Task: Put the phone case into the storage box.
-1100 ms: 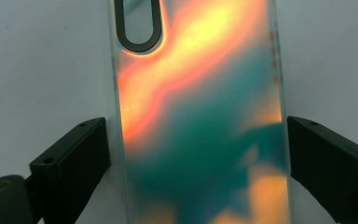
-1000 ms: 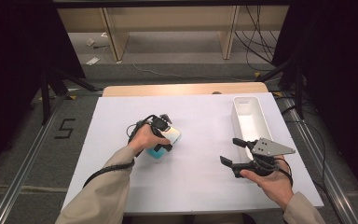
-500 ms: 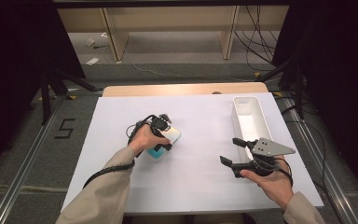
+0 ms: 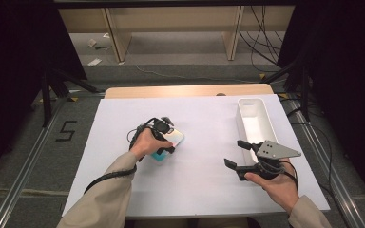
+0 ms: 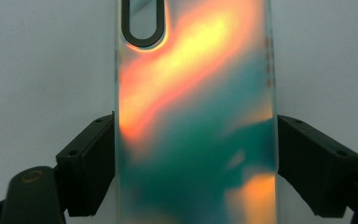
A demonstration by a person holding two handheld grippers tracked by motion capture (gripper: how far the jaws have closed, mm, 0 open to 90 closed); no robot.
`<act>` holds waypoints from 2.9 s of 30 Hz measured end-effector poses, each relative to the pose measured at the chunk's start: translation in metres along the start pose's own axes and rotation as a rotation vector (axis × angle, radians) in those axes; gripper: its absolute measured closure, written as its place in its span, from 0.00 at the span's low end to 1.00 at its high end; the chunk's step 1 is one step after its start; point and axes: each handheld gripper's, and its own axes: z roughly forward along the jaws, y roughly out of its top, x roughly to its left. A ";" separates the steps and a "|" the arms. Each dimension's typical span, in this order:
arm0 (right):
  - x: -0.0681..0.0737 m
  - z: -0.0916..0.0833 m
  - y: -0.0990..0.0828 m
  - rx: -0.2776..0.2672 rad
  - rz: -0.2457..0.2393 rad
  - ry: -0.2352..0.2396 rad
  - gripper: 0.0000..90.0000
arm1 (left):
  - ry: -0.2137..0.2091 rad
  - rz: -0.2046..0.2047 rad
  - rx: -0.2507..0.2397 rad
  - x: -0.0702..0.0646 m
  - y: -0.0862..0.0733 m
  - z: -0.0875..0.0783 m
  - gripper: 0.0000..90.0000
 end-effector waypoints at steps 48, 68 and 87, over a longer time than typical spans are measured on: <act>-0.002 0.001 -0.001 -0.003 0.021 -0.026 0.21 | -0.013 0.014 -0.366 -0.001 -0.030 -0.048 0.19; -0.003 0.001 -0.001 -0.008 0.030 -0.045 0.21 | -0.015 0.029 -0.491 -0.014 -0.046 -0.062 0.19; -0.004 0.001 -0.001 -0.019 0.043 -0.056 0.21 | -0.008 0.044 -0.546 -0.020 -0.051 -0.067 0.19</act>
